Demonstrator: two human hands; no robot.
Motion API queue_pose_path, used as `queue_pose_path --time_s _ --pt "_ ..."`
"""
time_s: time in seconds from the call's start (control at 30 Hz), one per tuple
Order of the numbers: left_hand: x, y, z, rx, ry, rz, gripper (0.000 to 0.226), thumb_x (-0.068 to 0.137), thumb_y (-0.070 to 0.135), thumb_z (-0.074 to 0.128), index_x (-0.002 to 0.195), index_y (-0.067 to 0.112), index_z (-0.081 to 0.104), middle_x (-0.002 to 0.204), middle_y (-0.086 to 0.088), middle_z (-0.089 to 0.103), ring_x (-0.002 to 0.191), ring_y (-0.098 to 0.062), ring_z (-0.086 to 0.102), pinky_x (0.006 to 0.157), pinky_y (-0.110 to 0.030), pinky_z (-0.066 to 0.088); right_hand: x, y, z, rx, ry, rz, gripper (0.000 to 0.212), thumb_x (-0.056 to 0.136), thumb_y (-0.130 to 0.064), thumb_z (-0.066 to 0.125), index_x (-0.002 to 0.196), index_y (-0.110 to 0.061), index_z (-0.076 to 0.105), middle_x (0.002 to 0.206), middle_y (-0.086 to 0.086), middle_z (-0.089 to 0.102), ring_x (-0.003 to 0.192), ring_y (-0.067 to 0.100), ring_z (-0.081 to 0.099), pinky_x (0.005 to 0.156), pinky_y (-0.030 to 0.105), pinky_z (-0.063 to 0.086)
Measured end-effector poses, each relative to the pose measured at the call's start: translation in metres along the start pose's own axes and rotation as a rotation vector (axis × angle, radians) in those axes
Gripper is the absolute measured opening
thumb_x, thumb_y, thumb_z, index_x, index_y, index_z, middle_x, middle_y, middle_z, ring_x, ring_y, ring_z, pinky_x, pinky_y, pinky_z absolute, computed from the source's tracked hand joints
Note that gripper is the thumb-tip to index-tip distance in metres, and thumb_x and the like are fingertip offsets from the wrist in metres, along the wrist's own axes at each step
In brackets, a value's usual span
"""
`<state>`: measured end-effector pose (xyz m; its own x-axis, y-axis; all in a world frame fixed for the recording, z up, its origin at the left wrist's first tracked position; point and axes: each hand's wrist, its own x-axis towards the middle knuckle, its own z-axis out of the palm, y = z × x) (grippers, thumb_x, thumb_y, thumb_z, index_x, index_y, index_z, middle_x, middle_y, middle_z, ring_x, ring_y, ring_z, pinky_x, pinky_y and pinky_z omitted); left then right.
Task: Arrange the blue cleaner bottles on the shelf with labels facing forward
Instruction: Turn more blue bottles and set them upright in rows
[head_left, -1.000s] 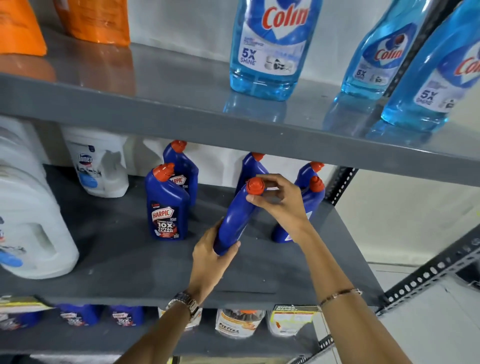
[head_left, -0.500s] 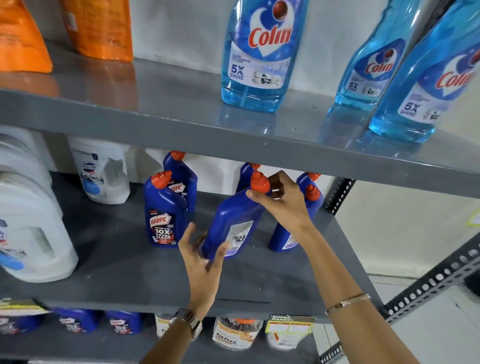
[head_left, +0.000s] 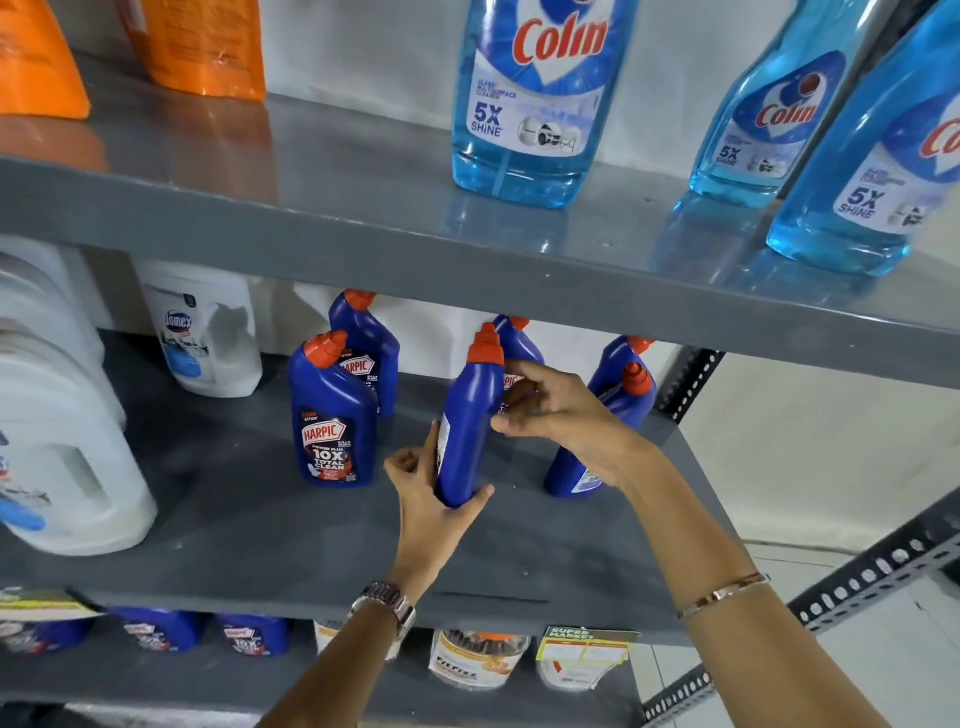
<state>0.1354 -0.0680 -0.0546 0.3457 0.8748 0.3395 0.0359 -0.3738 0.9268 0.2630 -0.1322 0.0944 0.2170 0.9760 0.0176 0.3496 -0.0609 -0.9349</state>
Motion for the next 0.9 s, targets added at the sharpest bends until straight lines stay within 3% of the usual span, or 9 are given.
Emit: queue_pose_path --time_s 0.1,0.17,0.27,0.37,0.47,0.57,0.73,0.9 --pt "0.008 -0.003 -0.011 -0.018 -0.092 0.031 0.072 0.066 0.018 0.081 0.128 0.022 0.046 0.106 -0.003 0.036 0.097 0.003 0.047 0.080 -0.002 0.040 0.008 0.004 0.003 -0.050 0.045 -0.041 0.048 0.072 -0.014 0.077 0.117 -0.020 0.058 0.107 -0.001 0.065 0.099 0.011 0.062 0.089 0.025 0.050" --pt "0.012 -0.003 -0.018 -0.060 -0.136 0.075 0.061 0.068 0.017 0.080 0.119 0.027 0.050 0.106 -0.003 0.048 0.094 0.005 0.053 0.077 -0.007 0.047 0.012 0.005 0.005 -0.008 0.028 -0.036 0.045 0.075 -0.018 0.075 0.117 -0.018 0.058 0.111 -0.003 0.067 0.102 0.009 0.064 0.084 0.022 0.052" --pt "0.020 -0.003 -0.028 -0.140 -0.205 0.037 0.062 0.068 0.013 0.080 0.110 0.039 0.042 0.111 0.010 0.058 0.098 -0.001 0.061 0.076 -0.015 0.053 0.018 0.006 0.008 0.016 0.117 -0.103 0.039 0.071 -0.014 0.078 0.107 -0.013 0.063 0.099 -0.003 0.071 0.091 0.006 0.067 0.073 0.015 0.051" --pt "0.033 -0.005 -0.032 -0.077 -0.241 -0.002 0.057 0.065 0.013 0.081 0.105 0.031 0.045 0.102 0.013 0.061 0.092 0.000 0.063 0.073 -0.015 0.054 0.026 0.008 0.016 -0.120 0.291 -0.170 0.044 0.057 -0.022 0.087 0.096 -0.019 0.066 0.088 -0.009 0.070 0.078 -0.003 0.065 0.068 0.008 0.047" --pt "0.045 -0.007 -0.034 -0.039 -0.241 -0.044 0.056 0.063 0.011 0.082 0.109 0.017 0.051 0.099 0.008 0.063 0.090 -0.002 0.063 0.072 -0.015 0.054 0.029 0.013 0.026 -0.227 0.408 -0.152 0.048 0.048 -0.043 0.085 0.090 -0.030 0.066 0.085 -0.015 0.070 0.078 0.000 0.066 0.073 0.020 0.053" --pt "0.047 -0.014 -0.037 -0.020 -0.306 -0.070 0.058 0.061 0.011 0.083 0.110 0.016 0.053 0.096 0.010 0.064 0.087 0.002 0.063 0.068 -0.010 0.052 0.028 0.021 0.033 -0.314 0.465 -0.098 0.043 0.043 -0.060 0.075 0.079 -0.040 0.062 0.077 -0.023 0.066 0.076 0.001 0.066 0.072 0.026 0.055" --pt "0.036 -0.033 -0.038 -0.023 -0.393 -0.167 0.058 0.060 0.012 0.084 0.105 0.027 0.050 0.098 0.009 0.064 0.091 -0.004 0.063 0.067 -0.010 0.051 0.027 0.038 0.042 -0.436 0.436 0.014 0.054 0.039 -0.069 0.070 0.080 -0.033 0.063 0.080 -0.015 0.070 0.076 0.009 0.067 0.072 0.039 0.058" --pt "0.034 -0.044 -0.037 -0.068 -0.390 -0.208 0.059 0.062 0.009 0.082 0.098 0.041 0.047 0.097 0.010 0.064 0.089 -0.005 0.064 0.068 -0.012 0.054 0.029 0.048 0.052 -0.458 0.449 0.018 0.057 0.043 -0.069 0.069 0.087 -0.036 0.060 0.089 -0.016 0.070 0.081 0.006 0.066 0.074 0.037 0.057"
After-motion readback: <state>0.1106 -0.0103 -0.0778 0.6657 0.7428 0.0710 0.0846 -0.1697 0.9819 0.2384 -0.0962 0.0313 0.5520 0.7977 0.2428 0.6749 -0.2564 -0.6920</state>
